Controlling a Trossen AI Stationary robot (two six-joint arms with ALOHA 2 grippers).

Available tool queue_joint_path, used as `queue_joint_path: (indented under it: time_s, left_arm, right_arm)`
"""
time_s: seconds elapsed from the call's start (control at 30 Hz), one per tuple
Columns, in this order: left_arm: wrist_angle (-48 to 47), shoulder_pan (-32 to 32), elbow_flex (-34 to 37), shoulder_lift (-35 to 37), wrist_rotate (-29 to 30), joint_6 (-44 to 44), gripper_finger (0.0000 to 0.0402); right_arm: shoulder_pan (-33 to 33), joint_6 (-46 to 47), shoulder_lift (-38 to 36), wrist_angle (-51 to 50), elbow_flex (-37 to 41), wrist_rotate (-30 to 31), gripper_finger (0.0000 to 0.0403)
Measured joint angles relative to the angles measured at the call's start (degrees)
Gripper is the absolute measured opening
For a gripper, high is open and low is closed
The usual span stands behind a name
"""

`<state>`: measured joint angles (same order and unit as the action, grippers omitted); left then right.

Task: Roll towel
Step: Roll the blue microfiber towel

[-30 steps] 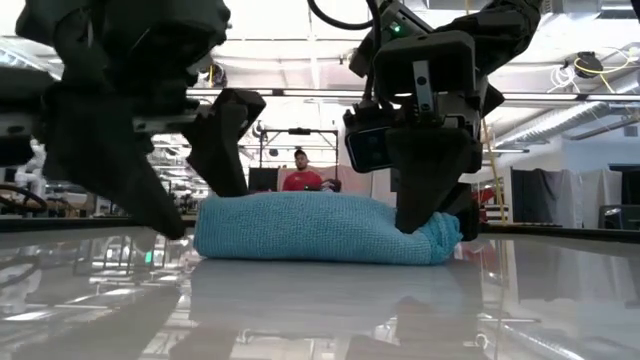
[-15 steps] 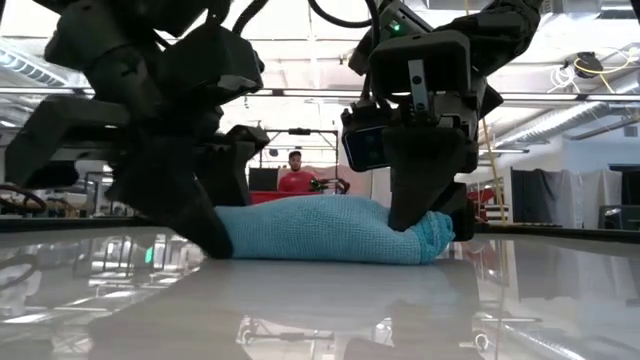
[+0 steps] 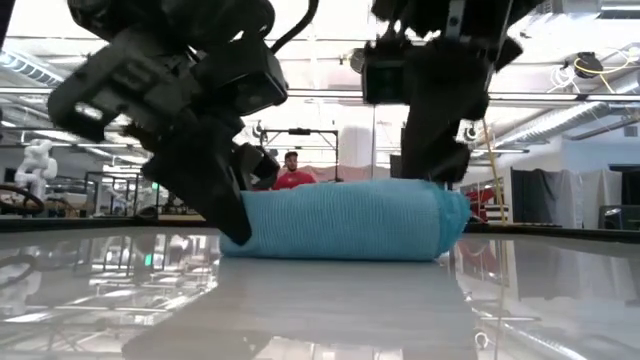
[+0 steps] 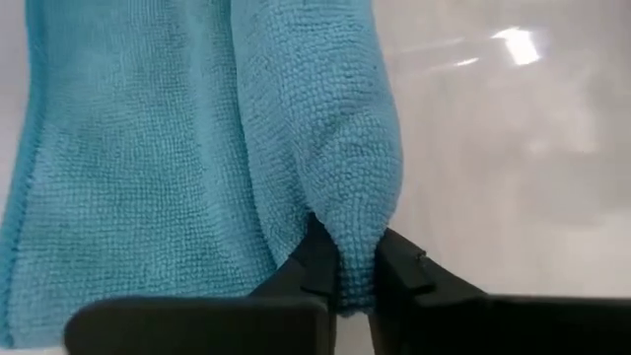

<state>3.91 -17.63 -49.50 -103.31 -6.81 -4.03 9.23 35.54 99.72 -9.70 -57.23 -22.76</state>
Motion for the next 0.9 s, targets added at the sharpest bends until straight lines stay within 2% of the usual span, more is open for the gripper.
queue_joint_path:
  time_s: [0.17, 0.4, 0.57, 0.9]
  left_arm:
    - [2.3, 2.6, 0.0, 0.0, -9.5, -4.5, 0.0020]
    - [3.4, 6.3, 0.0, 0.0, -17.3, -9.4, 0.0021]
    - [3.3, 9.2, 0.0, -0.3, -21.8, -13.8, 0.0021]
    - [3.4, 13.7, 0.0, -3.5, -28.6, -23.9, 0.0022]
  right_arm:
    - [1.8, -5.3, -6.4, -5.5, 0.0, 7.6, 0.0207]
    - [8.5, -17.1, -10.5, -5.3, 0.0, 17.4, 0.0219]
    - [14.7, -23.3, -8.4, -4.5, -0.1, 24.8, 0.0219]
    - [22.2, -25.0, 0.2, 2.5, -0.1, 41.2, 0.0219]
